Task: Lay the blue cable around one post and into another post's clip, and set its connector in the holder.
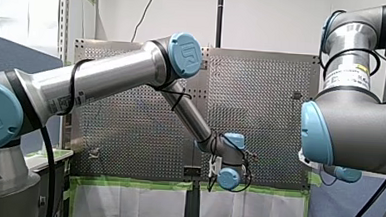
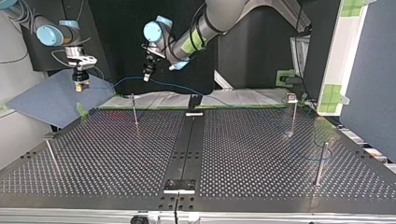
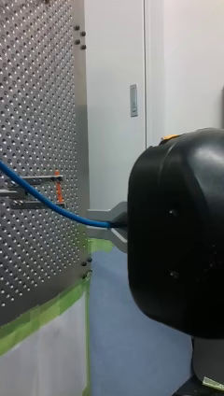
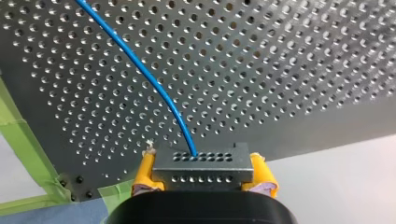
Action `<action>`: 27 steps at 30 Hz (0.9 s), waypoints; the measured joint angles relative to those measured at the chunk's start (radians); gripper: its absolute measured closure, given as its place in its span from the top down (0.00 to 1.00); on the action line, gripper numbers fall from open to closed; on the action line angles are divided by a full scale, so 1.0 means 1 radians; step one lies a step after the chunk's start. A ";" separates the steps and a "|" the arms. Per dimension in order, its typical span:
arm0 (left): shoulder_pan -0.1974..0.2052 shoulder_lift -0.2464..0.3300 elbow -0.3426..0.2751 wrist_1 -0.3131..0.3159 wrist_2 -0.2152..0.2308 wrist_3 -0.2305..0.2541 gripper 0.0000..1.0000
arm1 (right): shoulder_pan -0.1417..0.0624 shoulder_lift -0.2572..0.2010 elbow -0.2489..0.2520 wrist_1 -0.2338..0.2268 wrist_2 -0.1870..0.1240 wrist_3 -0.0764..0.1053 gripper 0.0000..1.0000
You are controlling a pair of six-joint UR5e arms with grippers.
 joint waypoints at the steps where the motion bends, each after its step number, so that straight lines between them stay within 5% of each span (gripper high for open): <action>1: 0.001 0.000 0.002 0.000 0.000 0.000 0.00 | -0.001 0.000 0.000 -0.004 0.000 0.007 0.00; 8: 0.016 0.001 0.031 -0.002 0.004 -0.021 0.00 | 0.001 -0.001 -0.017 -0.011 -0.002 0.047 0.00; 20: 0.042 0.000 0.059 -0.016 0.029 -0.047 0.00 | 0.036 0.000 -0.038 0.000 -0.067 0.062 0.00; 27: 0.069 -0.002 0.067 -0.042 0.044 -0.061 0.00 | 0.049 0.000 -0.051 0.003 -0.071 0.072 0.00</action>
